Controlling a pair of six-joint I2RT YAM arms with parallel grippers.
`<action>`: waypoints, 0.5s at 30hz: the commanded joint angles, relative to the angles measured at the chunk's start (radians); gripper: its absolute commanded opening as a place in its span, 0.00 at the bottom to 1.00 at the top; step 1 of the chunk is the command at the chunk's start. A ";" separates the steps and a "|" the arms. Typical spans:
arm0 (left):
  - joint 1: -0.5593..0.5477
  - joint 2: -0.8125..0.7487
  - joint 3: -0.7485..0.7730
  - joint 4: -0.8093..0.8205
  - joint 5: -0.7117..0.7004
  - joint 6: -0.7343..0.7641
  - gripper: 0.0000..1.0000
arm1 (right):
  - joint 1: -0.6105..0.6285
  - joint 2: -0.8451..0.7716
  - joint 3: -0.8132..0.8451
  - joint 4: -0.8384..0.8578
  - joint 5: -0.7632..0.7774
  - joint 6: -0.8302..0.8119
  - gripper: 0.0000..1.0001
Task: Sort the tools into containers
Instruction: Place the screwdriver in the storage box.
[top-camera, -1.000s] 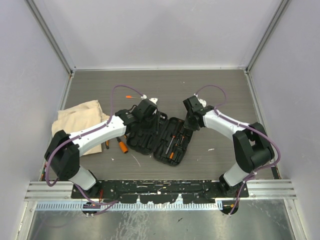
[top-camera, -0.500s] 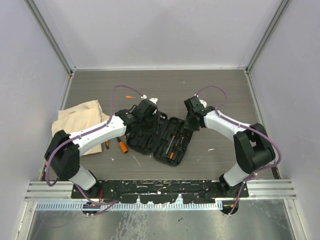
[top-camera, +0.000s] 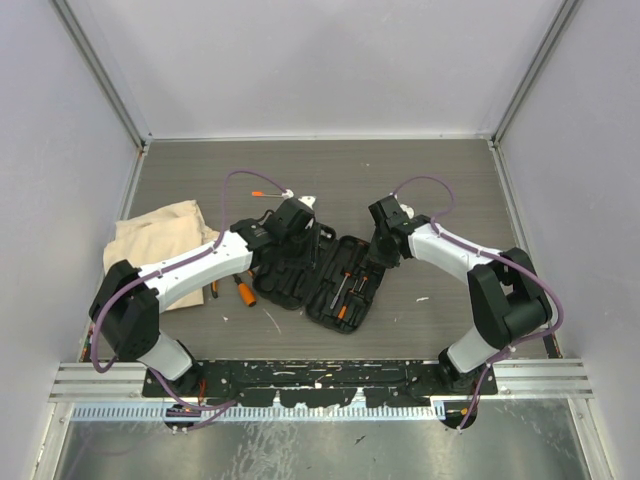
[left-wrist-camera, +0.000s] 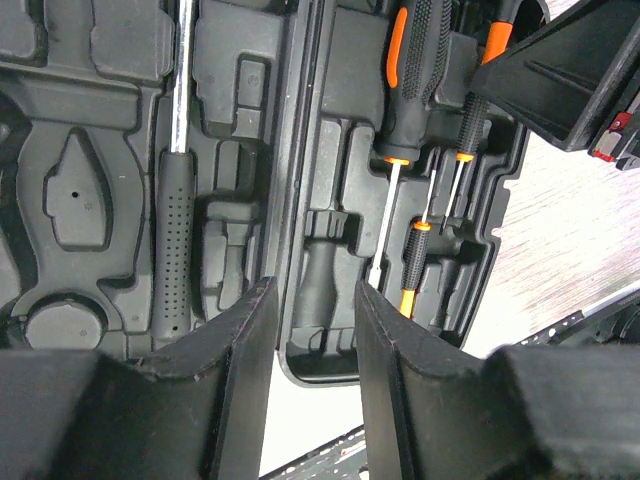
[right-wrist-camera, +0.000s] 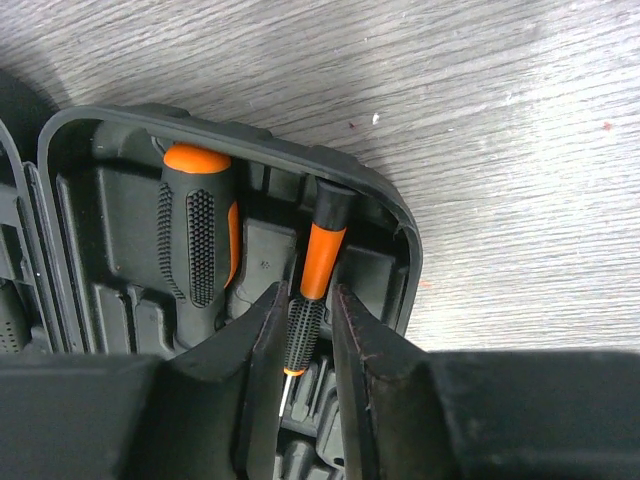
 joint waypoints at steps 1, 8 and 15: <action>0.002 -0.013 0.015 0.015 0.012 -0.001 0.38 | 0.000 -0.021 -0.001 -0.036 -0.007 -0.004 0.32; 0.002 -0.009 0.019 0.014 0.012 -0.001 0.38 | 0.001 -0.011 0.022 -0.044 -0.033 -0.013 0.32; 0.001 -0.005 0.017 0.015 0.016 -0.003 0.37 | 0.000 -0.051 -0.002 -0.047 -0.063 -0.004 0.35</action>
